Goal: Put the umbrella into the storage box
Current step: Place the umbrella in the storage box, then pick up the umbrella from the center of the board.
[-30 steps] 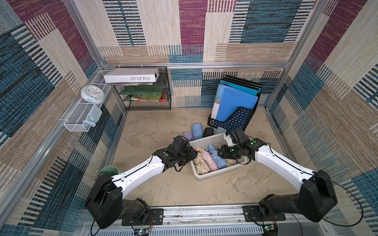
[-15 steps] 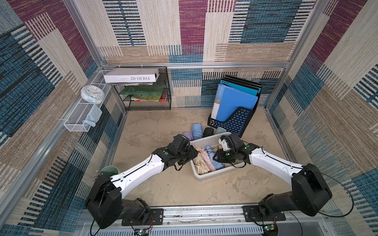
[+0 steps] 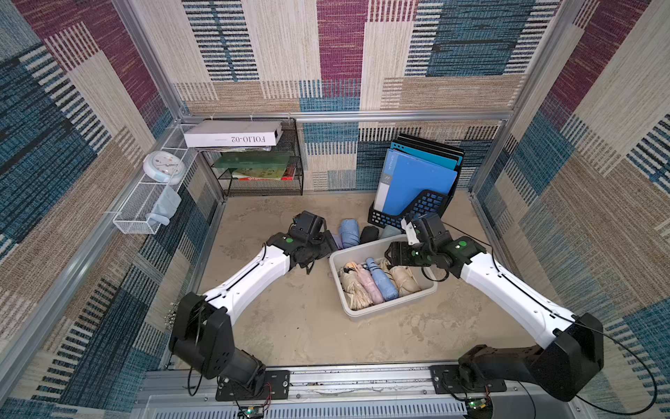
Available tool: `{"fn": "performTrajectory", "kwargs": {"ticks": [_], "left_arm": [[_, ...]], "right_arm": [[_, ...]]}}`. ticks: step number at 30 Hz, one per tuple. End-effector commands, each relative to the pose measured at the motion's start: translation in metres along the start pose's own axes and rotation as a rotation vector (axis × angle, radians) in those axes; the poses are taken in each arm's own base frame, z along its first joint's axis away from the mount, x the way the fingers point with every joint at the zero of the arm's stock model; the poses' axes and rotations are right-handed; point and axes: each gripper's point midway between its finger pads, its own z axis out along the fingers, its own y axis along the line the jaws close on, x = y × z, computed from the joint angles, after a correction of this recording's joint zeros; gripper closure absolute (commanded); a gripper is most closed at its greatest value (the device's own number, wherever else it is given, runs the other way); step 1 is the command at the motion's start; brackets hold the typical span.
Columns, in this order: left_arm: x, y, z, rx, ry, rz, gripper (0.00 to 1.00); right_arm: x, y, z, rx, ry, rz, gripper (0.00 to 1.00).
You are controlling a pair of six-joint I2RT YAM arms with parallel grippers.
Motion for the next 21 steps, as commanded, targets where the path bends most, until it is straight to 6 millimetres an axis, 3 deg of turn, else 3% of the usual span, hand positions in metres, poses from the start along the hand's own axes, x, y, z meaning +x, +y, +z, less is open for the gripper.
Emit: {"fn": "performTrajectory", "kwargs": {"ticks": [1, 4, 10, 21], "left_arm": [[-0.003, 0.006, 0.029, -0.037, 0.078, 0.035, 0.1], [-0.007, 0.001, 0.06, -0.039, 0.138, 0.057, 0.1], [-0.009, -0.014, 0.101, -0.019, 0.204, 0.075, 0.05], [-0.011, 0.011, 0.144, -0.17, 0.227, 0.117, 0.21]], "right_arm": [[-0.002, -0.011, -0.003, 0.061, 0.0, -0.013, 0.2], [-0.005, -0.015, -0.004, 0.077, -0.016, 0.007, 0.2], [-0.006, -0.019, -0.003, 0.077, -0.033, 0.052, 0.2], [-0.02, -0.012, 0.004, 0.065, -0.011, 0.022, 0.2]]}}
